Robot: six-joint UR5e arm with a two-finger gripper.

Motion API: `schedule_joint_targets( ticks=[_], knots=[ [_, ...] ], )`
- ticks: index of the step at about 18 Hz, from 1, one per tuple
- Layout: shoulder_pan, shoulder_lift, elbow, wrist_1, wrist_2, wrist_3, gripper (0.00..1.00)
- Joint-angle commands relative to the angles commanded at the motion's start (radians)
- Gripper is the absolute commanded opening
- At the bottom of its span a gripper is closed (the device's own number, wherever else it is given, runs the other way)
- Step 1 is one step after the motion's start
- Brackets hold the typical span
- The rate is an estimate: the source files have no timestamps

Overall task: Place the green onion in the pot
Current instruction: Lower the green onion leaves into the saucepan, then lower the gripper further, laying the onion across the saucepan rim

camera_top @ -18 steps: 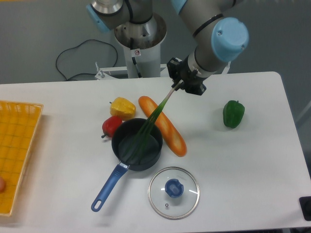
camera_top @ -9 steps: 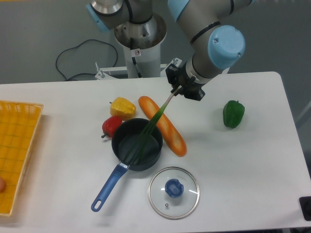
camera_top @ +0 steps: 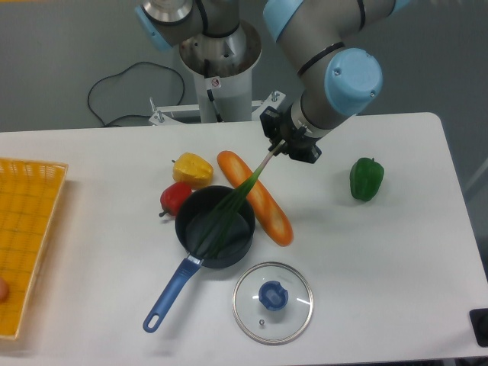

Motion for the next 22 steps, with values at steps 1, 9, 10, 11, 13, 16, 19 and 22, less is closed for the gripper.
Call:
schedule_joint_targets(
  ticks=[1, 9, 10, 11, 13, 16, 19, 22],
  knots=[
    [-0.002, -0.003, -0.002, 0.003, 0.002, -0.002, 0.16],
    [-0.017, -0.011, -0.006, 0.012, 0.055, 0.000, 0.16],
    [-0.024, -0.012, -0.006, 0.009, 0.083, 0.000, 0.16],
    [-0.029, -0.012, -0.006, 0.009, 0.089, -0.002, 0.16],
    [-0.029, -0.012, -0.006, 0.011, 0.092, -0.002, 0.16],
    [-0.028, -0.012, -0.006, 0.012, 0.094, 0.002, 0.16],
    [-0.022, -0.008, 0.000, 0.009, 0.100, 0.020, 0.16],
    [-0.017, -0.006, 0.003, 0.008, 0.104, 0.047, 0.16]
  ],
)
